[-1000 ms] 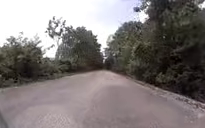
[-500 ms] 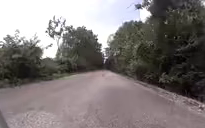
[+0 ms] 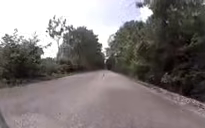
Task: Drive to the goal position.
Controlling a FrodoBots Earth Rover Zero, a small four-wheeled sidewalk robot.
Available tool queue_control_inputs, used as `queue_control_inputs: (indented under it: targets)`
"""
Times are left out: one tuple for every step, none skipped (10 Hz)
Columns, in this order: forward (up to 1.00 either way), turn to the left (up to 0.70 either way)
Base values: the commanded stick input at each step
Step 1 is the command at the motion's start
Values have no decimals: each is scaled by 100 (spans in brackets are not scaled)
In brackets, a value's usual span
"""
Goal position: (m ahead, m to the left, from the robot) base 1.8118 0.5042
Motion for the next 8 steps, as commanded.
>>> queue_control_inputs:
  targets:
    - [50, 0]
    - [50, 0]
    - [50, 0]
    - [50, 0]
    - [50, 0]
    - [50, 0]
    - [50, 0]
    - [50, 0]
